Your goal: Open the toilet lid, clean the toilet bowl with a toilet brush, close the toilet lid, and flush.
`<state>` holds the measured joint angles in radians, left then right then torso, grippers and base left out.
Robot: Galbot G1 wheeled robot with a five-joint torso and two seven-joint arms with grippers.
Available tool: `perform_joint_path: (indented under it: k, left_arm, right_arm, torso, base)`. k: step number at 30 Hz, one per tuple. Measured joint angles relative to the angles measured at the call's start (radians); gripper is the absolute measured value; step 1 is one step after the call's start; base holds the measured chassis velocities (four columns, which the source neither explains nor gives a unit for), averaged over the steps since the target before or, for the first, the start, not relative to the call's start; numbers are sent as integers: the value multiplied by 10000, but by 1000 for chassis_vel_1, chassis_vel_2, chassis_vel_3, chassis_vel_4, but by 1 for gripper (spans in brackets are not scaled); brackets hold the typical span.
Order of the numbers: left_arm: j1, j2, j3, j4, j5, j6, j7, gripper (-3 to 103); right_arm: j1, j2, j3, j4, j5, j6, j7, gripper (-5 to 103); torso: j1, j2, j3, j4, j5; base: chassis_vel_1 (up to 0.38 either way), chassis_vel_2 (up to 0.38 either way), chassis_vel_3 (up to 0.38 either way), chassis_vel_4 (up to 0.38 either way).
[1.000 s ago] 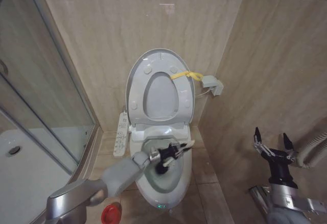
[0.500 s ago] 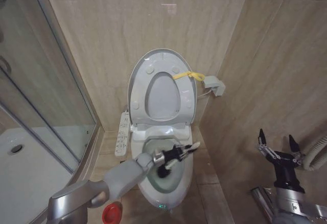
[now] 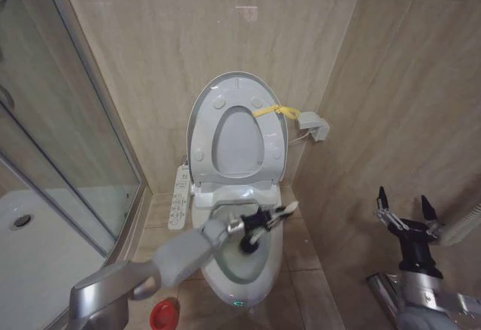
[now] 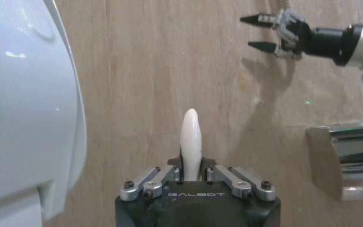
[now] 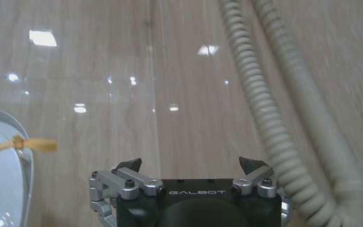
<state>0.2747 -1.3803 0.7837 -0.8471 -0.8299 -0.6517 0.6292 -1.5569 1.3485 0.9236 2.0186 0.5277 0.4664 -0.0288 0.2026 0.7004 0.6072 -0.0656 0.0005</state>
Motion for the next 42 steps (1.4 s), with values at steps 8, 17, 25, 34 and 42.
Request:
perform_joint_path:
  k: [8, 17, 25, 34, 42]
  left_arm:
    - [331, 259, 127, 105, -26, 4, -54, 19]
    - [592, 354, 118, 798, 470, -221, 106, 19]
    - [372, 55, 52, -169, 202, -94, -219, 19]
    - [506, 40, -171, 74, 408, -244, -287, 19]
    - [352, 314, -394, 1227, 1000, -477, -57, 19]
  right_arm:
    - [-372, 163, 102, 244, -2, 144, -15, 100]
    - [-529, 386, -15, 238, -170, 264, -71, 100]
    - [-164, 453, -75, 123, -253, 105, -46, 100]
    - [-416, 335, 110, 271, -131, 178, -37, 100]
    - [-539, 266, 98, 366, -80, 168, -26, 100]
  torso:
    - [3, -4, 6, 19, 0]
    - [3, -2, 4, 26, -9]
    - [1, -1, 2, 0, 4]
    - [3, -3, 6, 13, -3]
    - [4, -4, 6, 32, 0]
  base:
    - [15, 6, -9, -1]
    - [0, 0, 0, 0]
    - [0, 0, 0, 0]
    - [11, 7, 2, 0]
    - [0, 0, 0, 0]
